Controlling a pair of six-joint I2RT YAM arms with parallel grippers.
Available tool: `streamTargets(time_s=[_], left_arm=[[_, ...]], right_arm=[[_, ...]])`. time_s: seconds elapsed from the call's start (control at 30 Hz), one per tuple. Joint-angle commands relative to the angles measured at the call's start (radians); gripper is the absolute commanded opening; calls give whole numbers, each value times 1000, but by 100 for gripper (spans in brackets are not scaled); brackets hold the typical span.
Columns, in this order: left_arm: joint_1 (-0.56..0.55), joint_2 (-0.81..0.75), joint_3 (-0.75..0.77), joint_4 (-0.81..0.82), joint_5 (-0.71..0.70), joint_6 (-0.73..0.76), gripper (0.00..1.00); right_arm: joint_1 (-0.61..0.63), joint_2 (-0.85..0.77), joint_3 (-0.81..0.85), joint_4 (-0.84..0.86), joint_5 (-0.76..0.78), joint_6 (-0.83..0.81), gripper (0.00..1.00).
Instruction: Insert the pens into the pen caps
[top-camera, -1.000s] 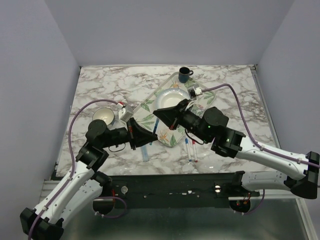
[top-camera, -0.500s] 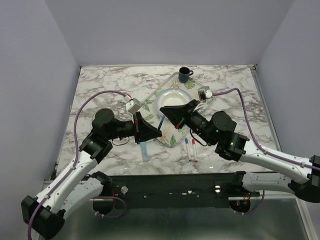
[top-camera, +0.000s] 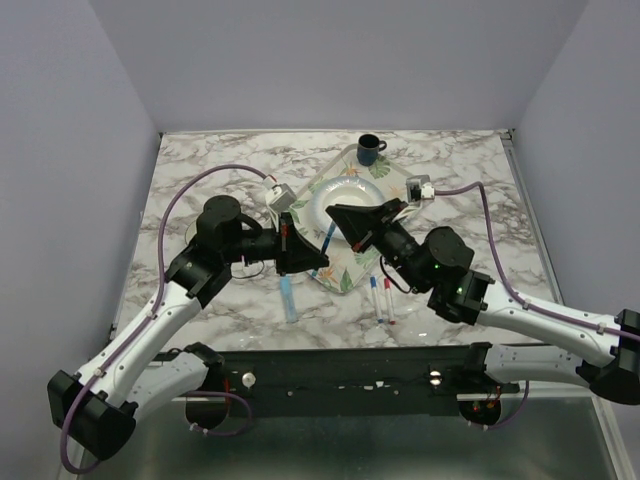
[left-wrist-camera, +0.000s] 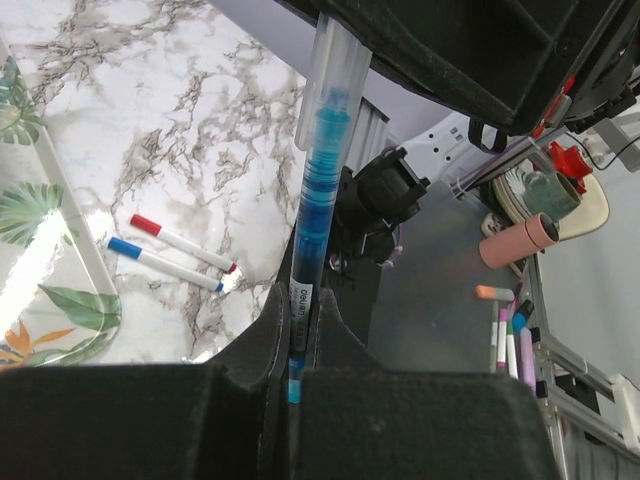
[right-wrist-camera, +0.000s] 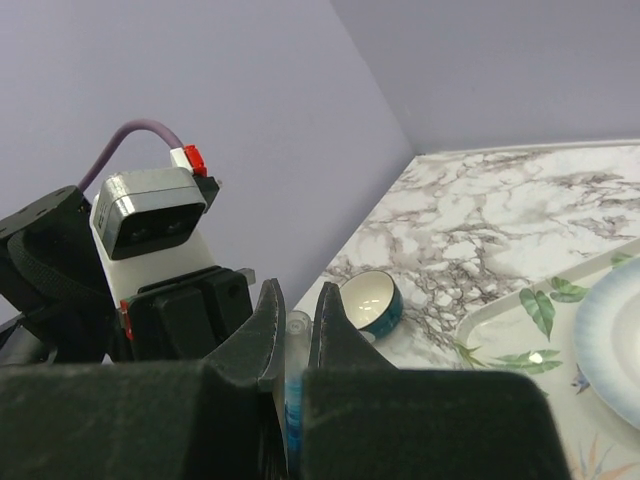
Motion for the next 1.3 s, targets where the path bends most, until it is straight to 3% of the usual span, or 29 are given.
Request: streamTargets(time_s=[0.0,0.4,0.53,0.67,0.7,0.83,0.87,0.9,0.97,1.0,1.1,1.2,1.27], left_arm=[[29,40,186,260,-259,3,0],[117,55,218,225,-245,39,0],[120,32,197,208,-225,56,0],[120,-30,108,217,-206,50,0],[118,-59,90,208,-205,55,0],[118,-130,-2,131,-215,72,0],[118,-142,-15,122,-213,70,0],[118,-164,-26,110,-215,63,0],[118,-185,-53,67,-244,53,0],[117,-205,-62,41,-267,50,0],[111,-231,-98,-45,-397,0,0],[82,-238,-162,-79,-497,-133,0],[48,-236,-222,-98,-559,-228,0]], right_arm=[[165,91,-122,-347,-306,66,1],[263,113,-174,-379,-277,146,1],[263,65,-148,-443,-184,176,1],[263,22,-13,-548,-24,170,2],[263,16,40,-566,13,166,10],[263,-37,139,-579,177,121,18],[263,-51,153,-585,205,118,25],[263,-68,163,-586,225,120,38],[263,-123,173,-597,292,127,51],[263,-145,170,-605,312,138,63],[263,-244,119,-642,349,173,83],[263,-350,53,-704,392,242,99],[263,-396,18,-789,429,319,100]])
